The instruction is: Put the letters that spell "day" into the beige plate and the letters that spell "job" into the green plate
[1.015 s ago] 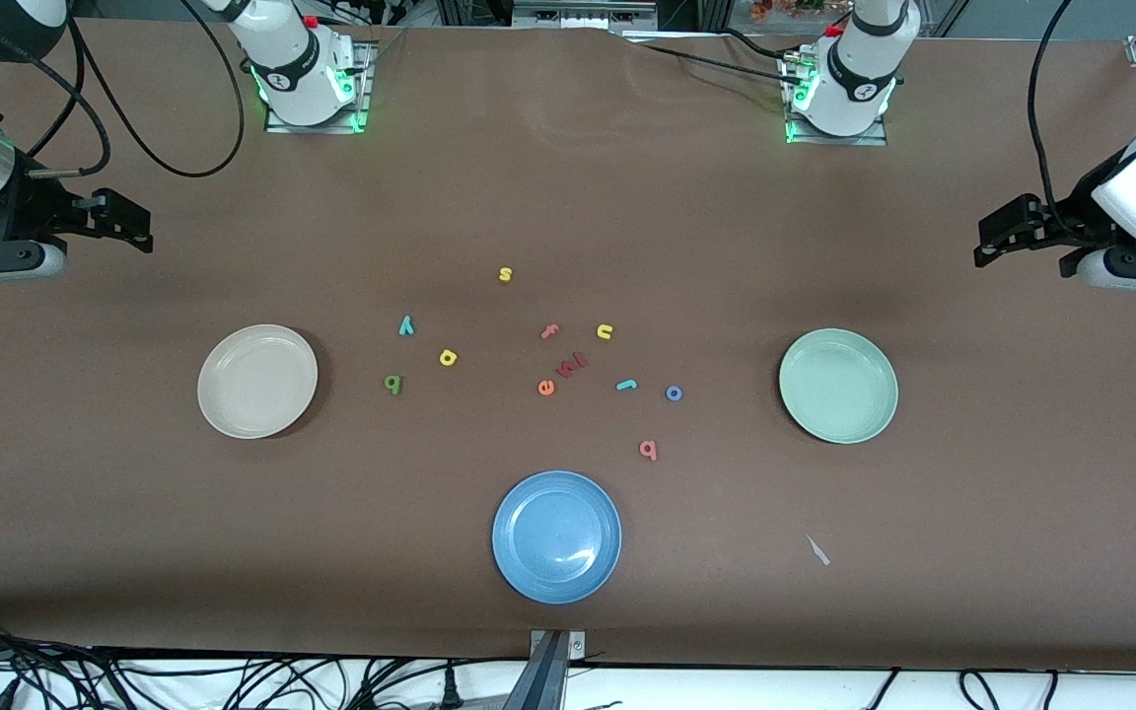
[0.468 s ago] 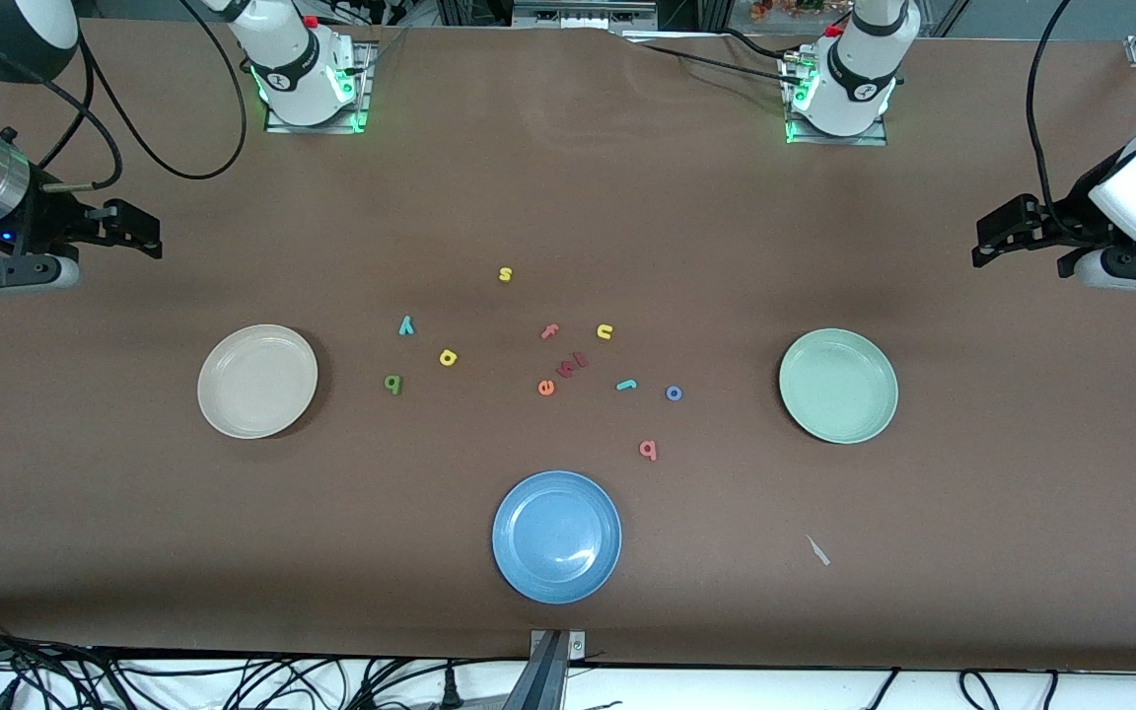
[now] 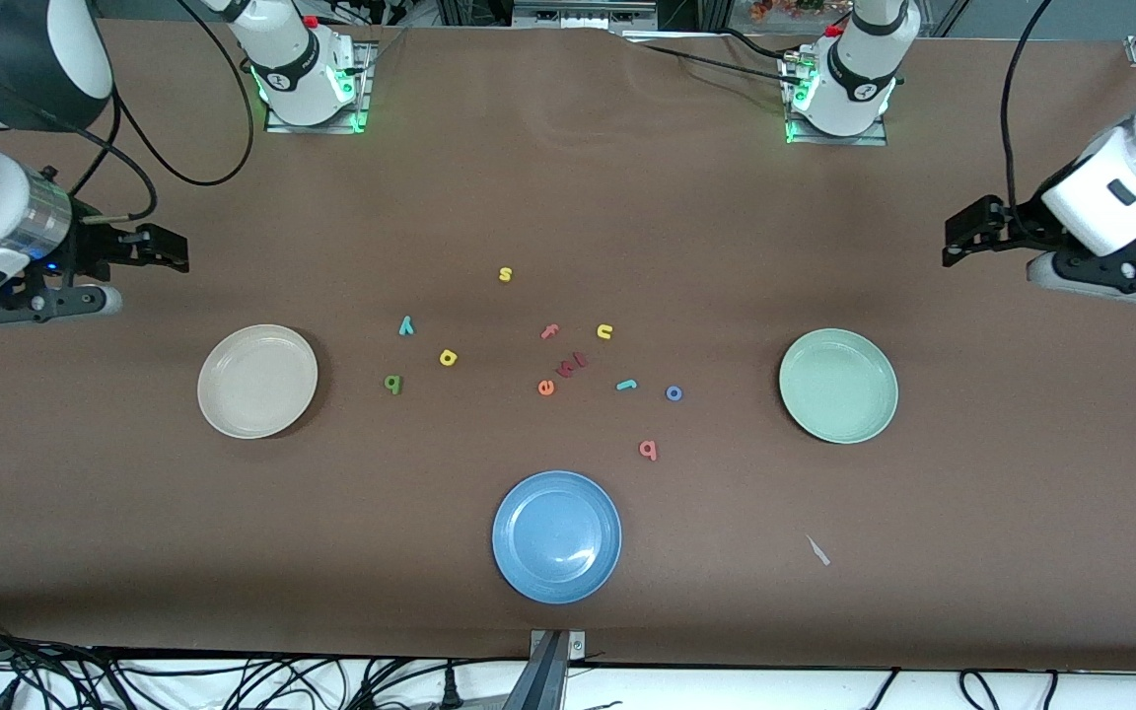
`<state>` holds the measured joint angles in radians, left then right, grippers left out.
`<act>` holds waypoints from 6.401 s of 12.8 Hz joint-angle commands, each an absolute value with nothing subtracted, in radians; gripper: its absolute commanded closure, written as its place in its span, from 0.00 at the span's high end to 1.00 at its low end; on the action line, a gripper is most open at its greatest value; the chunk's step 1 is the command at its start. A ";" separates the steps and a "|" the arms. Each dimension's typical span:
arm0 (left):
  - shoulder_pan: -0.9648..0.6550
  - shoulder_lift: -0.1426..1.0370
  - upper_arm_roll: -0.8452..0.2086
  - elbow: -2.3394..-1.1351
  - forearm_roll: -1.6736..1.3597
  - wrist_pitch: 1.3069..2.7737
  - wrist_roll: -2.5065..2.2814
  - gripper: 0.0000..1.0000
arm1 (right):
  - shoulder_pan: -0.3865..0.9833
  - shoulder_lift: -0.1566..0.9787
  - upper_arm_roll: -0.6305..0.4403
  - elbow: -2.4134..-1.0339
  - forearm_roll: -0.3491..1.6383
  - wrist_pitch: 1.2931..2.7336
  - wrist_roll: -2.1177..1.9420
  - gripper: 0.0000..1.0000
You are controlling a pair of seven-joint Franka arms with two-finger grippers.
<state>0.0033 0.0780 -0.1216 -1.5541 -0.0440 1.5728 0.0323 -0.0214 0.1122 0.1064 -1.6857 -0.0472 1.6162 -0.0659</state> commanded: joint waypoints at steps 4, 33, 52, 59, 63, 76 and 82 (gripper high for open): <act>-0.069 0.144 -0.124 -1.543 -0.043 1.569 0.060 1.00 | 0.050 0.155 0.110 -1.683 -0.072 1.612 -0.058 1.00; -0.407 0.762 -0.118 -1.505 0.038 2.204 0.018 0.98 | 0.288 0.337 0.140 -2.199 -0.037 2.553 0.469 1.00; -0.423 0.810 -0.115 -1.529 0.109 2.264 -0.067 0.52 | 0.305 0.449 0.132 -2.186 -0.067 2.597 0.459 0.88; -0.422 0.799 -0.115 -1.529 0.110 2.253 -0.067 0.00 | 0.305 0.475 0.132 -2.140 -0.067 2.551 0.459 0.77; -0.410 0.727 -0.110 -1.514 0.110 2.127 -0.066 0.00 | 0.305 0.482 0.132 -2.138 -0.071 2.551 0.459 0.66; -0.177 0.572 -0.074 -1.641 0.225 1.897 0.057 0.00 | 0.304 0.483 0.132 -2.138 -0.069 2.537 0.471 0.32; -0.114 0.592 -0.074 -1.776 0.264 2.074 0.067 0.00 | 0.304 0.485 0.132 -2.138 -0.069 2.539 0.469 0.24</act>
